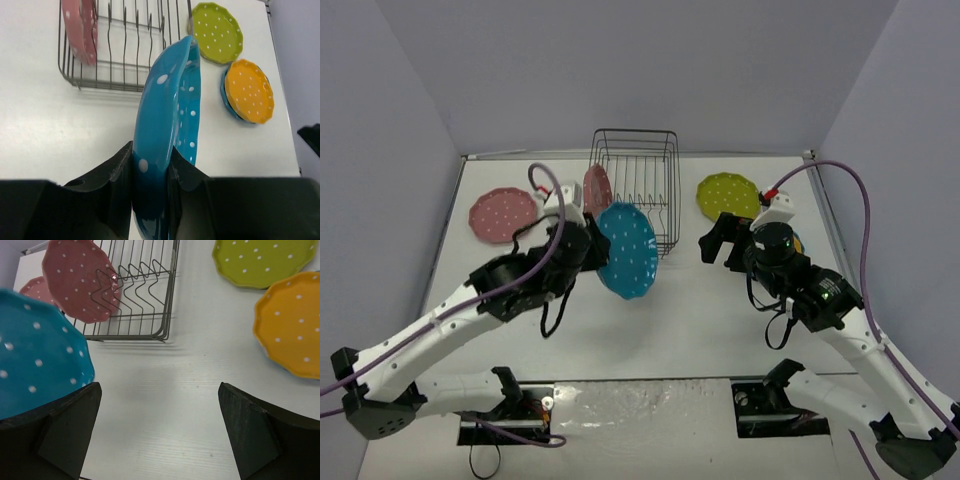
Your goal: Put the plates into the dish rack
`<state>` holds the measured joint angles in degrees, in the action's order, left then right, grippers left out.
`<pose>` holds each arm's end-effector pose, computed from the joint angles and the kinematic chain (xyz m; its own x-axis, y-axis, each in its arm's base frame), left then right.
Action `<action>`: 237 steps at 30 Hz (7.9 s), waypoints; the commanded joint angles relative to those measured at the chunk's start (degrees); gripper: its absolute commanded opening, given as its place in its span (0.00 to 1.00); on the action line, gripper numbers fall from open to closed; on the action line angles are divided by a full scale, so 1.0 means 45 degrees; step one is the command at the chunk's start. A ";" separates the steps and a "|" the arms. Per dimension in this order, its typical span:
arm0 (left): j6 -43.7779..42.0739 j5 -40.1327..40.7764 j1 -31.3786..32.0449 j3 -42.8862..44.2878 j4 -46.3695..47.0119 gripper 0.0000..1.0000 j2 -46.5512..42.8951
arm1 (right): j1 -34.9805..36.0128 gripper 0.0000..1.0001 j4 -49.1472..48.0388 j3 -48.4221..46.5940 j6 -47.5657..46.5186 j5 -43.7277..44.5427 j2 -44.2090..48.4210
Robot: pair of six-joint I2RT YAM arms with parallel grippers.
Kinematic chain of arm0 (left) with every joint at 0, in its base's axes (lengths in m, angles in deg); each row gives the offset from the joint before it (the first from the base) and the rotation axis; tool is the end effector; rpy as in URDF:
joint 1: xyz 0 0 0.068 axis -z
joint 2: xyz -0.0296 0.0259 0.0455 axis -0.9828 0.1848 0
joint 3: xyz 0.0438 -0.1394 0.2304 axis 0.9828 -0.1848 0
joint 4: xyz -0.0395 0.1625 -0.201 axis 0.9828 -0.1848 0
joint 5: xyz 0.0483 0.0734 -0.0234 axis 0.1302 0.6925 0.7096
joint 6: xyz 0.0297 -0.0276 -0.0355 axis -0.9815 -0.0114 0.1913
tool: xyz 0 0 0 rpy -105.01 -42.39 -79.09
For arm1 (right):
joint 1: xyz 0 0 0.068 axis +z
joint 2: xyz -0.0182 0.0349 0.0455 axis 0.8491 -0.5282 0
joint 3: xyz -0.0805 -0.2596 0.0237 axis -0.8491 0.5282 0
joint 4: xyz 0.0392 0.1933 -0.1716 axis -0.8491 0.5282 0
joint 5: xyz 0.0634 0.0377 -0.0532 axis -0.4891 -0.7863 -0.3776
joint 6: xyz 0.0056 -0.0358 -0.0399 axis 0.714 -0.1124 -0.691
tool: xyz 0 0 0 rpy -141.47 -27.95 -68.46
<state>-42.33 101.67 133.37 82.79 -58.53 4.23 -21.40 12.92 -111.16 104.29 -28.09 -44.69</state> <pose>0.1494 -0.1778 0.4181 -0.5145 -0.4027 -0.7571 0.1391 0.8320 -0.5371 0.1542 0.1046 0.3896 -0.3798 0.3659 -0.8496 -0.2301 0.8522 0.4698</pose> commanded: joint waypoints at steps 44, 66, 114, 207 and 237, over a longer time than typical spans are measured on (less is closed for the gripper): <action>-0.7851 0.0961 -0.4672 1.0217 0.1572 0.00 1.1711 | -0.1827 1.00 -0.0160 0.0392 -0.2850 -0.0138 -0.0449; -0.6919 0.0694 -0.4661 0.8850 0.1900 0.92 0.9346 | -0.1910 1.00 -0.0164 0.0381 -0.2370 -0.0424 0.1253; 0.0420 -0.4426 -1.5208 0.2869 0.2206 0.43 1.1925 | -0.2085 1.00 -0.0769 0.0512 -0.3288 -0.0802 -0.0699; 1.2066 -0.3516 -0.0305 -0.9562 0.8382 0.00 0.1438 | 0.2133 0.46 -0.6041 0.7331 0.6103 -0.2493 -0.4382; 1.1767 -0.3673 0.0144 -1.1304 0.8425 0.97 -0.0296 | 0.1960 0.00 -0.4799 0.4838 0.7057 -0.3578 -0.3999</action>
<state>10.19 84.36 133.70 31.14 -22.67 5.87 -12.31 -6.74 -83.77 132.28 -42.25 -64.79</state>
